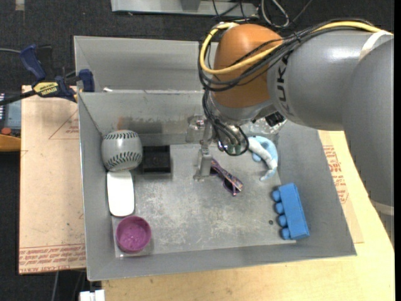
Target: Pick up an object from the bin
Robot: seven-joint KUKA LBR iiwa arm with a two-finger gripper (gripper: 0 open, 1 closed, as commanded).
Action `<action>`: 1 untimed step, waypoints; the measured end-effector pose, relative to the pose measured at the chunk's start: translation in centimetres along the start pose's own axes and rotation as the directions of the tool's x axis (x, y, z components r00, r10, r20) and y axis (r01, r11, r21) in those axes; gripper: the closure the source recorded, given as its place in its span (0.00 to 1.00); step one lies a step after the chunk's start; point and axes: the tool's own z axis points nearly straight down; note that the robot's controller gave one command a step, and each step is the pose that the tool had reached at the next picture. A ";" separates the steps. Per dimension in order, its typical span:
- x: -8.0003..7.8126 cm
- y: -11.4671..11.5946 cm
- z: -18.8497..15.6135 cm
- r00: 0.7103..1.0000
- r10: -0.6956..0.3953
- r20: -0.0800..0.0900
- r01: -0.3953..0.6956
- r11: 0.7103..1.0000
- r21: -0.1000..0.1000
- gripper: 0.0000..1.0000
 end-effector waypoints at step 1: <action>-0.1 -0.1 -0.5 1.000 0.003 0.007 -0.003 1.000 -0.001 0.00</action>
Offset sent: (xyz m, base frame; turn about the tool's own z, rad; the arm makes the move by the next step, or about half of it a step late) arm 0.0049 0.0686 -0.0950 0.1741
